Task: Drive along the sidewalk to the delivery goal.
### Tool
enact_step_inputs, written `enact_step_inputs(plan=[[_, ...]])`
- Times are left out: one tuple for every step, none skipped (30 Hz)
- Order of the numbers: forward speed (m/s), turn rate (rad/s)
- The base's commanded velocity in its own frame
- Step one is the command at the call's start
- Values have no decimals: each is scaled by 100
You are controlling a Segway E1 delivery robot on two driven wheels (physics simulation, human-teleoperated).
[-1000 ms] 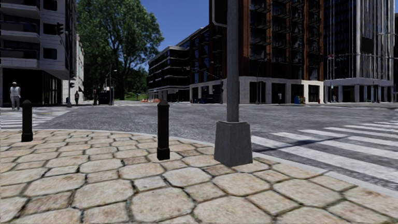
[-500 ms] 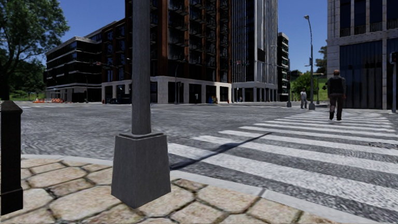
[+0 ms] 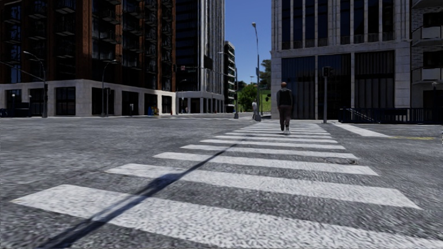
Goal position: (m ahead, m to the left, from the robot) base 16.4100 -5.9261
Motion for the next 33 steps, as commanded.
enact_step_inputs(plan=[[173,-89],[173,-89],[173,-89],[173,-89],[173,-89],[173,-89],[173,-87],[173,-7],[173,0],[173,0],[171,0],[170,0],[168,0],[168,0],[167,0],[165,0],[164,0],[164,0],[162,0],[161,0],[159,0],[159,0],[158,0],[157,0],[155,0],[155,0],[148,0],[138,0],[138,0],[130,0],[127,0],[123,0],[123,0]])
